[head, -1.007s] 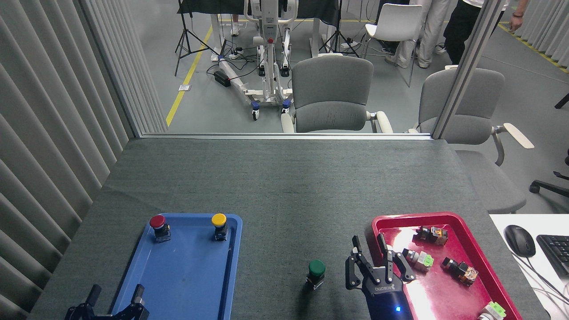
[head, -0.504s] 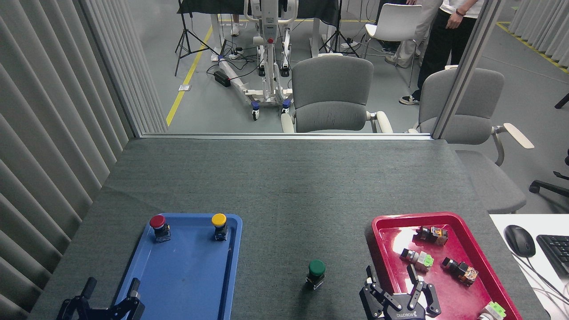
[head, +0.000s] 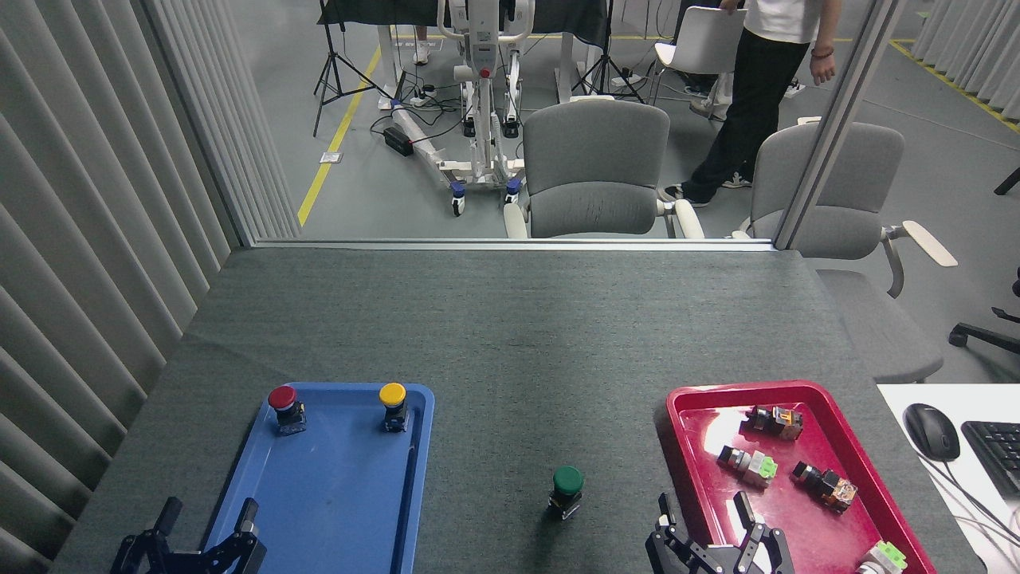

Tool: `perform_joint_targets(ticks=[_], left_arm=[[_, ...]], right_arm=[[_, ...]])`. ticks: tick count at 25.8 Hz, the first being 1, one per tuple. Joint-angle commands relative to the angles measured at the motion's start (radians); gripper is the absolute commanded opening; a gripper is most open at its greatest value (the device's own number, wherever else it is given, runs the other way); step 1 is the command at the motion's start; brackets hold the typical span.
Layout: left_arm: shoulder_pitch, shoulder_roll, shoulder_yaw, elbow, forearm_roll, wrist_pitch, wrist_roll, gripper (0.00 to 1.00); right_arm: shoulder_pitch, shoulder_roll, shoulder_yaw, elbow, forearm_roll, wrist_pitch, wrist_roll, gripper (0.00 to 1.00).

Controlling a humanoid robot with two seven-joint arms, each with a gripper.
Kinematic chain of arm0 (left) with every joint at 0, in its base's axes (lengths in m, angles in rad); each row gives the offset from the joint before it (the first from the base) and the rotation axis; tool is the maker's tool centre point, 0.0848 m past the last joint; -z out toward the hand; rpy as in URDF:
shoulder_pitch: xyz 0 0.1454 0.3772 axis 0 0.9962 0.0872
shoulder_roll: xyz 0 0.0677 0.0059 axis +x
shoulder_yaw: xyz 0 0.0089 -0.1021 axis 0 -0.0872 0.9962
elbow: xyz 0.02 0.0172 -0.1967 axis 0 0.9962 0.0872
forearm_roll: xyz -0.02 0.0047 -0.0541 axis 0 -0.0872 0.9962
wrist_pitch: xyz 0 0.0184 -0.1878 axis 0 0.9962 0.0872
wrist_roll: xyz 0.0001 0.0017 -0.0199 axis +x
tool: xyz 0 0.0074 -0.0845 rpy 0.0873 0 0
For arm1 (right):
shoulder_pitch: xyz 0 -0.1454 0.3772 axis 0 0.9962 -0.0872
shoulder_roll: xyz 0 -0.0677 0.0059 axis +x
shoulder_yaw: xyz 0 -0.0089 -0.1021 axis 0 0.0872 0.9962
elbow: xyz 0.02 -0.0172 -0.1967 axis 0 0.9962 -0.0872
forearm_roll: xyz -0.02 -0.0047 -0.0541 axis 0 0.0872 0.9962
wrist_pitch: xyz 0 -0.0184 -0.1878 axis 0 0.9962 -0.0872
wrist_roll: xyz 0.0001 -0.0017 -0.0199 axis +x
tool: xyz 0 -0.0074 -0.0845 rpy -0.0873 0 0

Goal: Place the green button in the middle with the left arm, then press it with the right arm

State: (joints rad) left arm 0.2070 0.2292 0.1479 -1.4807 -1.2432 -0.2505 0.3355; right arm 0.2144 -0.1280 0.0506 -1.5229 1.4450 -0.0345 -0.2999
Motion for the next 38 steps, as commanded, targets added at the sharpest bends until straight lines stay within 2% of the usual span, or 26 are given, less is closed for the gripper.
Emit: perform_joint_targets(ticks=[1,8,21,28,38], left_arm=[[0.000,-0.001,-0.001,0.000,-0.002,0.002,-0.006,0.99],[0.000,0.010,-0.002,0.000,-0.001,-0.003,-0.019,0.99],[-0.012,0.009,-0.007,0.003,-0.002,-0.016,-0.024,0.99],[-0.038,0.010,-0.019,0.048,-0.002,-0.018,-0.023,0.99],[-0.040,0.009,-0.018,0.020,0.001,-0.027,-0.024,0.99]], right_arm=[[0.030,0.022,-0.023,-0.045,0.025,0.001,0.031,1.00],[0.063,0.016,-0.049,-0.094,0.028,0.005,0.081,1.00],[0.076,0.008,-0.054,-0.095,0.015,0.001,0.084,1.00],[0.076,0.008,-0.054,-0.097,0.015,-0.004,0.084,1.00],[0.076,0.010,-0.054,-0.097,0.015,-0.005,0.084,1.00]])
